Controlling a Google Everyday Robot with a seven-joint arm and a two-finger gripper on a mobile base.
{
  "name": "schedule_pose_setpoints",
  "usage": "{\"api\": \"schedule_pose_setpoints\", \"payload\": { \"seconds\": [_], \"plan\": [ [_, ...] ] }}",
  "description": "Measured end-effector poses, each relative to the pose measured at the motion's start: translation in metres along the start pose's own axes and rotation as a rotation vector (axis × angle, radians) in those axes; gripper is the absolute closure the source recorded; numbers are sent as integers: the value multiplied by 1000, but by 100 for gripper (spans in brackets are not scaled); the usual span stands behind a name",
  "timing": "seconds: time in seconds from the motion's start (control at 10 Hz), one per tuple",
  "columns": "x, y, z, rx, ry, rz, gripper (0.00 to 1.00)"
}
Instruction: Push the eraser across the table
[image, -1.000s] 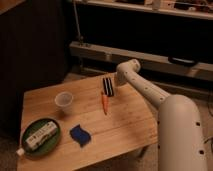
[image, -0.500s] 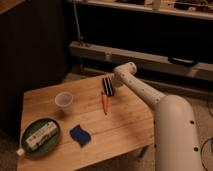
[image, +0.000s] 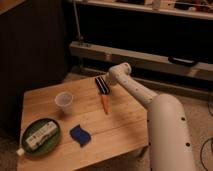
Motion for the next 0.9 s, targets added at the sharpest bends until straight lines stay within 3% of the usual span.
{"api": "schedule_pose_setpoints", "payload": {
  "seconds": [0.5,0.9],
  "plan": [
    [-50,-14,13,10,-100,-85,100],
    [-97,-19,11,12,-174,-206,100]
  ]
}}
